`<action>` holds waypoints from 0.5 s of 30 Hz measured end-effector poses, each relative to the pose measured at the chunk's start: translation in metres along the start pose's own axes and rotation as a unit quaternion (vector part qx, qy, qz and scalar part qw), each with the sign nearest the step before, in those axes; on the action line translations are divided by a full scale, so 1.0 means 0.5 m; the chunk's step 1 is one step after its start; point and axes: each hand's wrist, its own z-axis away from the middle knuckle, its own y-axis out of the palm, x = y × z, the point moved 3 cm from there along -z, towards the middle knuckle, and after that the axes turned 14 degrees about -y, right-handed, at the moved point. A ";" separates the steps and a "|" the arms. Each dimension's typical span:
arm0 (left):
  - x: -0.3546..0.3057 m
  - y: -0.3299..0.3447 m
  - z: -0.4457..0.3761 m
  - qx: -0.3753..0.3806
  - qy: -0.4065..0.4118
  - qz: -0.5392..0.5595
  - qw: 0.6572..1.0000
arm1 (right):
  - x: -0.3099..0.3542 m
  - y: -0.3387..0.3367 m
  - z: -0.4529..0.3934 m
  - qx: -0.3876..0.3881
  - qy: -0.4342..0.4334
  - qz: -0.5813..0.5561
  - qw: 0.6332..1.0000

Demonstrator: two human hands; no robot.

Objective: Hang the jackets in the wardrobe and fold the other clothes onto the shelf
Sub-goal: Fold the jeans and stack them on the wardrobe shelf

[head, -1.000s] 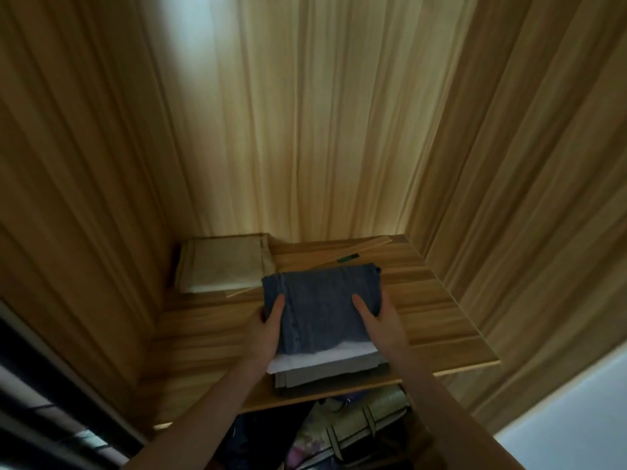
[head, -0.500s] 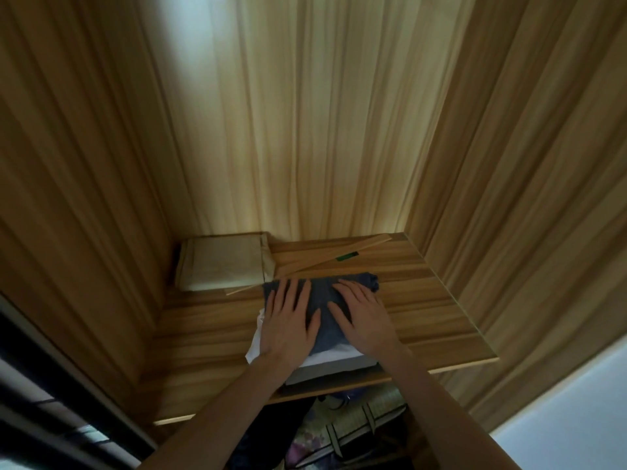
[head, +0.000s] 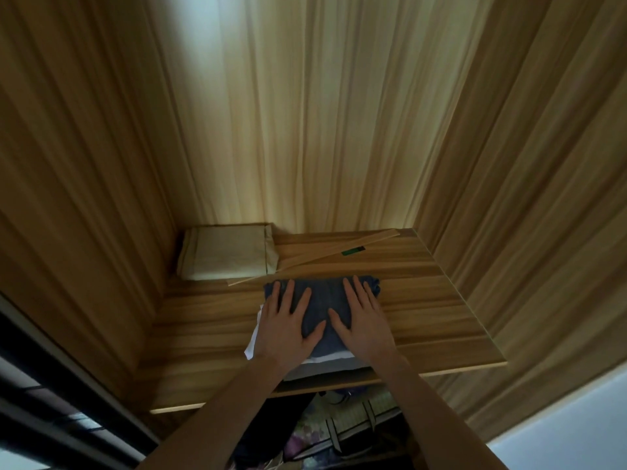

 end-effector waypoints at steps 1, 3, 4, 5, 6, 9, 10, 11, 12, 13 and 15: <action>-0.002 -0.002 -0.003 0.002 -0.003 -0.003 1.000 | -0.003 0.001 -0.005 0.003 0.006 -0.004 1.000; -0.004 -0.005 -0.006 0.001 -0.004 -0.005 1.000 | -0.008 0.001 -0.011 0.003 0.011 0.000 1.000; -0.006 -0.006 -0.005 -0.002 -0.003 -0.003 1.000 | -0.008 0.001 -0.011 0.001 0.011 0.003 1.000; -0.007 -0.008 -0.004 -0.004 -0.001 -0.002 1.000 | -0.008 0.000 -0.009 -0.002 0.011 0.004 1.000; -0.007 -0.009 -0.002 -0.008 0.001 0.000 1.000 | -0.006 -0.002 -0.008 -0.005 0.010 0.004 1.000; -0.010 -0.021 0.004 -0.009 0.006 0.003 1.000 | 0.004 -0.014 -0.004 -0.004 0.005 0.004 1.000; -0.011 -0.029 0.006 -0.007 0.006 0.001 1.000 | 0.008 -0.022 -0.003 -0.003 0.003 0.009 1.000; -0.011 -0.039 0.009 -0.001 0.006 -0.003 1.000 | 0.014 -0.032 -0.002 0.000 0.001 0.014 1.000; -0.011 -0.050 0.013 0.005 0.006 -0.006 1.000 | 0.020 -0.042 0.000 0.002 -0.001 0.019 1.000; -0.011 -0.064 0.016 0.006 0.007 -0.007 1.000 | 0.027 -0.053 0.000 0.000 -0.005 0.025 1.000; -0.007 -0.094 0.024 -0.005 0.016 -0.003 1.000 | 0.042 -0.070 0.005 -0.005 -0.014 0.034 0.999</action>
